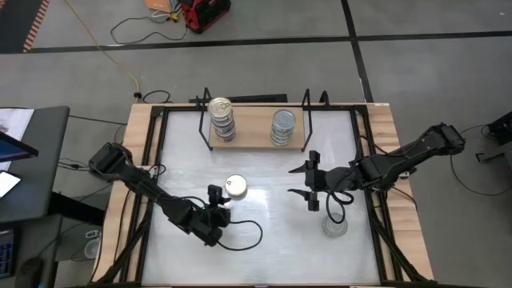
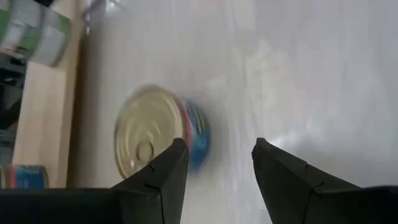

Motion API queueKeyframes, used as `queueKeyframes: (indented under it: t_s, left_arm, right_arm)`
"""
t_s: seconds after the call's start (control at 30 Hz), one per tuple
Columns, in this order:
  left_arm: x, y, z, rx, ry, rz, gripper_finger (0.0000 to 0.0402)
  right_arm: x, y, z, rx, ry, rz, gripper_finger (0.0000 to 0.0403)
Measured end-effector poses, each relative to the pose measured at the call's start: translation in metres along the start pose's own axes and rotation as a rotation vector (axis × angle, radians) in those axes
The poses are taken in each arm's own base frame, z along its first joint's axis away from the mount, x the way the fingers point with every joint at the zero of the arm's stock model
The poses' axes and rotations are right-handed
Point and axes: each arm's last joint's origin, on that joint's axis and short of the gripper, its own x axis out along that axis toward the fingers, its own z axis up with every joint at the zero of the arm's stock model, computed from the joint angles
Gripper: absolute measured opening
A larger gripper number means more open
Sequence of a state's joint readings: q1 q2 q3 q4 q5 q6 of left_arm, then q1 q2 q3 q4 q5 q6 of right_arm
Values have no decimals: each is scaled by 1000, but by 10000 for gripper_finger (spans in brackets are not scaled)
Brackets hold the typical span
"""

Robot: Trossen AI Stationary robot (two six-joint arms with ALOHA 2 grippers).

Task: Stack canned seafood by type on shelf
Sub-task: Stack the blue pink tuna can on top of the blue pink tuna can on the shelf

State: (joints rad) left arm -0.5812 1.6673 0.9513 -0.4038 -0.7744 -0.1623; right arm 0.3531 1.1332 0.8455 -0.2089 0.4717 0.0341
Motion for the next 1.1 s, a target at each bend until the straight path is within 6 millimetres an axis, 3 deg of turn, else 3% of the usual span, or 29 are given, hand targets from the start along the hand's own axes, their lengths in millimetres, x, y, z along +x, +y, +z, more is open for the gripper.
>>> queueKeyframes:
  t_s: [0.17,0.67,1.1]
  left_arm:
    - [8,-8,-6,81,33,-4,170]
    - [3,-6,3,-24,0,12,170]
    - [6,-2,3,93,9,52,203]
  right_arm:
    - [0,0,0,1,-1,0,292]
    - [0,0,0,3,-1,0,292]
    - [0,0,2,-4,-22,-1,292]
